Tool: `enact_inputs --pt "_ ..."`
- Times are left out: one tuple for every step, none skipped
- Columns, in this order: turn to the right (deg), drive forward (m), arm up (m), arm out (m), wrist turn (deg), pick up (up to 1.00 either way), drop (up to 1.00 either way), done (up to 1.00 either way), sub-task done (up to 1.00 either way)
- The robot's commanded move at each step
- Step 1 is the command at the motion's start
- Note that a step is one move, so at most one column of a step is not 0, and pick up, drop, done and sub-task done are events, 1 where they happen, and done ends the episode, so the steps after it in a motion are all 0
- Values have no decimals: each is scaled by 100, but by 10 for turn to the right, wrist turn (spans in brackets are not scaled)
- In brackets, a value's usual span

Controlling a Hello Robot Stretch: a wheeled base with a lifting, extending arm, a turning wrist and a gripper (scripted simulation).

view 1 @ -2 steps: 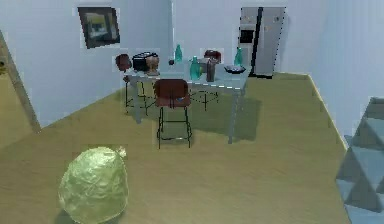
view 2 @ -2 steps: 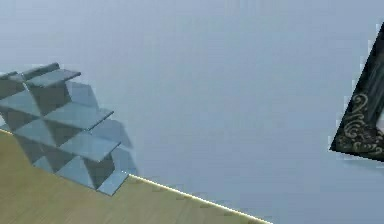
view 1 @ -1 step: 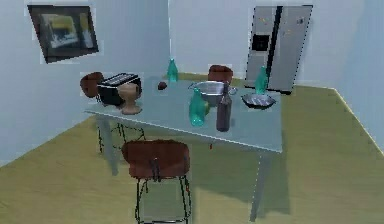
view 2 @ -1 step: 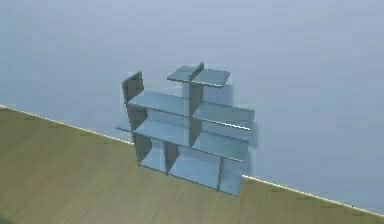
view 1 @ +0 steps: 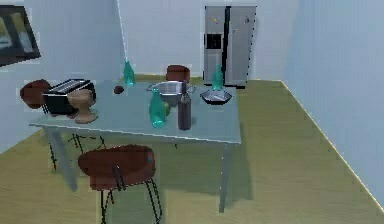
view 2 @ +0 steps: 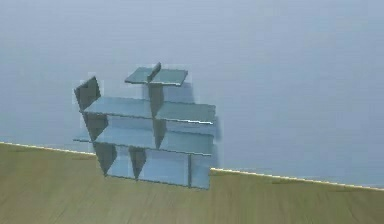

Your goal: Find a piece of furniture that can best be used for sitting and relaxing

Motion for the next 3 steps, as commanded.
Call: enact_inputs --pt "0 5 0 0 0 0 0 0 0" --pt "-240 0 0 0 0 0 0 0 0" --pt "0 0 0 0 0 0 0 100 0"
